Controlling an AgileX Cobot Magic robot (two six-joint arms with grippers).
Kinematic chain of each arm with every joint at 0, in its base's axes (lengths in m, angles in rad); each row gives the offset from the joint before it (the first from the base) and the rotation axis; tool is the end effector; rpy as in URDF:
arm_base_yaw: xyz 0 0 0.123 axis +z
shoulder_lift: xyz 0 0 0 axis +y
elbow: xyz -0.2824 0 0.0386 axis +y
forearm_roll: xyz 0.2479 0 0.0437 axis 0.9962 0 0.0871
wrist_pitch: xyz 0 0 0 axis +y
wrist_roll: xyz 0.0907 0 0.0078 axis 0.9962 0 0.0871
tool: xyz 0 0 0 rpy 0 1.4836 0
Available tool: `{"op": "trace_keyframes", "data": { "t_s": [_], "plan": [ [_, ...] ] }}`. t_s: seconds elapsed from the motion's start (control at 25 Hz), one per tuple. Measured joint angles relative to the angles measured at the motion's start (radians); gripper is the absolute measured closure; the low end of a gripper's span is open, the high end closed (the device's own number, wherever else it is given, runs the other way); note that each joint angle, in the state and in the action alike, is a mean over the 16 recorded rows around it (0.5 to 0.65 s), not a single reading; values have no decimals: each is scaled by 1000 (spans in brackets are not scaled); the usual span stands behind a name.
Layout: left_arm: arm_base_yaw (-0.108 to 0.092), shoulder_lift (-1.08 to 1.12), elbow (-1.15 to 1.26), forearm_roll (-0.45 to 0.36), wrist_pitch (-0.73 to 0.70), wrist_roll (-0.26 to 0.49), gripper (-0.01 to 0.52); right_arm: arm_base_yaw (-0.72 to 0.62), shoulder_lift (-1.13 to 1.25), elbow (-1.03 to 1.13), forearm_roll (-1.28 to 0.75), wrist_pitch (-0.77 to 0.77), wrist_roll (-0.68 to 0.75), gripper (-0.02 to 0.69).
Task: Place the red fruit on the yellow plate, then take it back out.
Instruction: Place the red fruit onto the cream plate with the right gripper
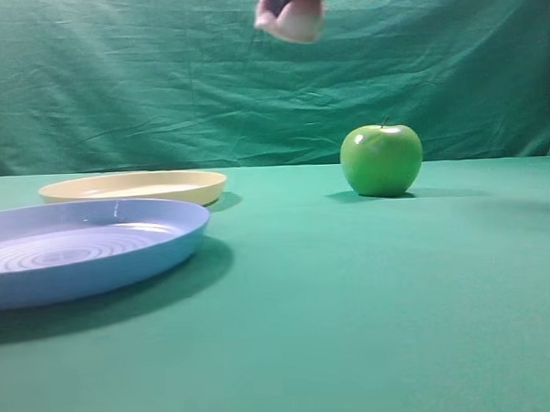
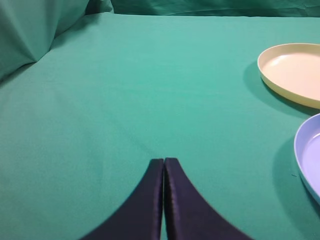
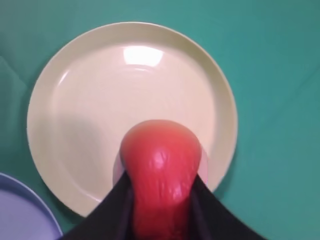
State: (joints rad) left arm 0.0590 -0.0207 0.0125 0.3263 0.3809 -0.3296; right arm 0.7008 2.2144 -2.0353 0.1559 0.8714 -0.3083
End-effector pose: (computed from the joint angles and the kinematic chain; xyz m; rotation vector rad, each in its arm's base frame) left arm 0.0508 0.0139 0.1775 -0.1610 1.8310 0.1334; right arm 0.3782 0.3333 0.2506 -1.1635 2.2736 0.3451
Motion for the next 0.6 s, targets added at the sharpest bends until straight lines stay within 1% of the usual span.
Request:
{"op": "trace_keyframes", "data": {
  "t_s": [0.16,0.28,0.4,0.6],
  "plan": [
    [0,0,0,0,0,0,514,34,105,-72,17,-29,-21,490],
    [0,0,0,0,0,0,514,49,158,-98,27,-55,-36,464],
    [0,0,0,0,0,0,514,56,190,-109,35,-83,-46,399],
    [0,0,0,0,0,0,514,58,214,-112,43,-112,-61,252]
  ]
}}
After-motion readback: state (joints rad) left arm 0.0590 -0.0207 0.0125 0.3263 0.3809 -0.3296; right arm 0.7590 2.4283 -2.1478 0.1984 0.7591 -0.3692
